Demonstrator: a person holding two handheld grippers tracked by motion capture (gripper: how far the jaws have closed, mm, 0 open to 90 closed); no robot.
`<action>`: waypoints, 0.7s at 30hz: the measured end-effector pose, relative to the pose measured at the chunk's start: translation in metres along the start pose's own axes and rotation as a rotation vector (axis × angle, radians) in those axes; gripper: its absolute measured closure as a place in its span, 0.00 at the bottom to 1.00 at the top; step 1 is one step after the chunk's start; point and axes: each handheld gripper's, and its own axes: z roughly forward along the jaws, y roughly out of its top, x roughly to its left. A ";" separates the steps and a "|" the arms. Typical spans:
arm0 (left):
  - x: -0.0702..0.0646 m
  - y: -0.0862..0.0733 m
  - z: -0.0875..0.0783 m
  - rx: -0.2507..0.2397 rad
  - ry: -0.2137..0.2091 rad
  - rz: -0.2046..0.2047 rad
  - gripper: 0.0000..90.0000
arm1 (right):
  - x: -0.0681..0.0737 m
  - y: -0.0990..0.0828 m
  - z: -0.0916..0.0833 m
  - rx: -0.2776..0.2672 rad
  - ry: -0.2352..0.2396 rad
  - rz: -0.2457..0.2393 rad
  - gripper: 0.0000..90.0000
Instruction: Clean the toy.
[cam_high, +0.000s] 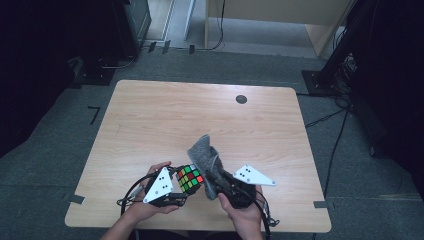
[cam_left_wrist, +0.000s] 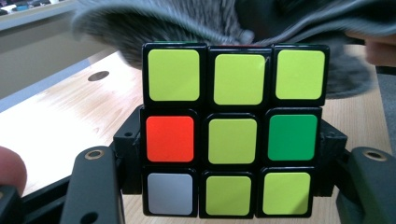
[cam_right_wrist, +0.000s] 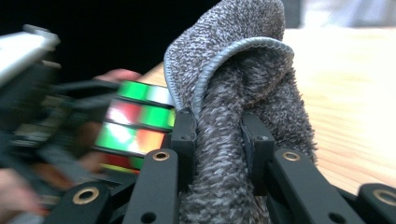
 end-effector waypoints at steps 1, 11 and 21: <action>0.000 0.000 0.000 -0.002 0.003 0.000 0.38 | -0.004 0.000 -0.001 0.011 -0.029 0.003 0.80; -0.004 0.000 0.002 0.016 0.007 0.018 0.38 | 0.024 0.002 0.002 -0.026 0.096 -0.081 0.80; -0.001 -0.004 0.004 0.044 0.017 0.037 0.37 | 0.007 0.003 -0.008 -0.084 0.076 -0.038 0.80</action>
